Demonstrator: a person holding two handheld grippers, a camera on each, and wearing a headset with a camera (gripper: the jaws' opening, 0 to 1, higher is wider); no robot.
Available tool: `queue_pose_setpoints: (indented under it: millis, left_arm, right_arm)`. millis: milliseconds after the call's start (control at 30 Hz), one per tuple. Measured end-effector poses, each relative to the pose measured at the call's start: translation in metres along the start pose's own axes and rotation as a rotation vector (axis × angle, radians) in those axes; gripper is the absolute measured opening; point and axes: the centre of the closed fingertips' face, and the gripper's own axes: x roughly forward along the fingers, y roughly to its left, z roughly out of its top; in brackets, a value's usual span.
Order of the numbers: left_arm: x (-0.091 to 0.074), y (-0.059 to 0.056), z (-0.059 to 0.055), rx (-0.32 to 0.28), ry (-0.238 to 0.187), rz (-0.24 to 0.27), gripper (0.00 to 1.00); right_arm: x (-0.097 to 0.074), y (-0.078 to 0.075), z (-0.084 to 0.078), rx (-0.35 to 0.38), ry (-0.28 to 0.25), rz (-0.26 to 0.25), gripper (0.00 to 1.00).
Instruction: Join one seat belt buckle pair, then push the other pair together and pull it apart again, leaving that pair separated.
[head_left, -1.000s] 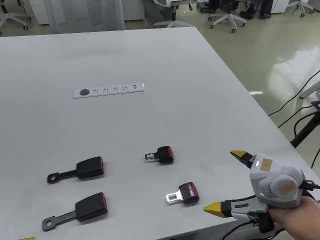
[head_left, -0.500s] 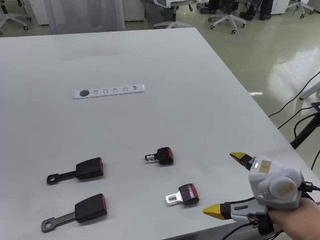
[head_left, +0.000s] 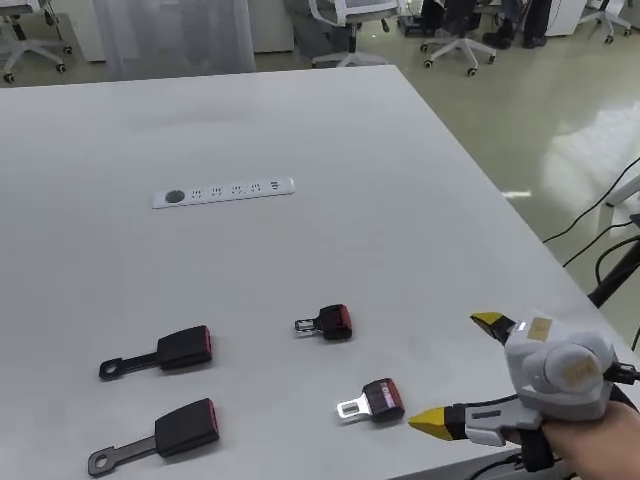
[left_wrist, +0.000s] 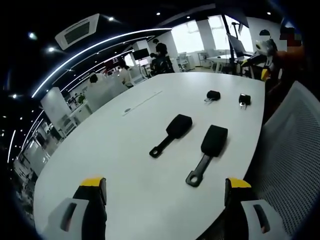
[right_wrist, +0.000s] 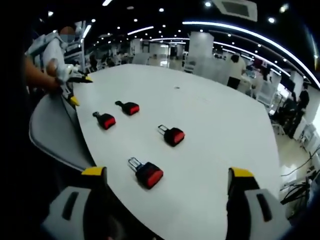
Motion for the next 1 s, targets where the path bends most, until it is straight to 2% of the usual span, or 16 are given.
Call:
queue_pose_setpoints:
  millis: [133, 267, 300, 367, 533, 600, 900, 933, 1000]
  left_arm:
    - [-0.001, 0.001, 0.001, -0.002, 0.001, 0.003, 1.00]
    - [-0.001, 0.001, 0.000, -0.004, 0.002, 0.005, 1.00]
    - [-0.001, 0.001, 0.001, -0.003, 0.001, 0.005, 1.00]
    - [-0.001, 0.001, 0.000, -0.006, 0.002, 0.003, 1.00]
    - [-0.001, 0.001, 0.000, -0.003, 0.002, 0.002, 1.00]
    - [-0.001, 0.000, 0.000, -0.001, 0.006, -0.001, 1.00]
    - [-0.002, 0.002, -0.001, -0.007, 0.014, 0.011, 1.00]
    - [-0.002, 0.002, 0.005, -0.034, -0.018, 0.010, 1.00]
    - [-0.003, 0.007, 0.011, -0.056, -0.042, 0.029, 1.00]
  right_arm:
    - [0.002, 0.001, 0.002, -0.018, 0.009, -0.009, 1.00]
    - [0.004, 0.001, 0.000, 0.004, 0.019, -0.004, 1.00]
    - [0.004, 0.001, 0.003, -0.027, 0.001, -0.005, 1.00]
    - [0.004, 0.005, 0.009, -0.035, -0.040, 0.008, 1.00]
    - [0.005, 0.005, 0.007, -0.039, -0.029, 0.003, 1.00]
    - [0.006, 0.005, 0.003, -0.035, -0.009, 0.001, 1.00]
    - [0.006, 0.002, 0.012, -0.042, -0.041, 0.007, 1.00]
    - [0.007, 0.000, 0.014, -0.041, -0.048, 0.007, 1.00]
    - [0.007, -0.004, 0.016, -0.052, -0.041, 0.013, 0.98]
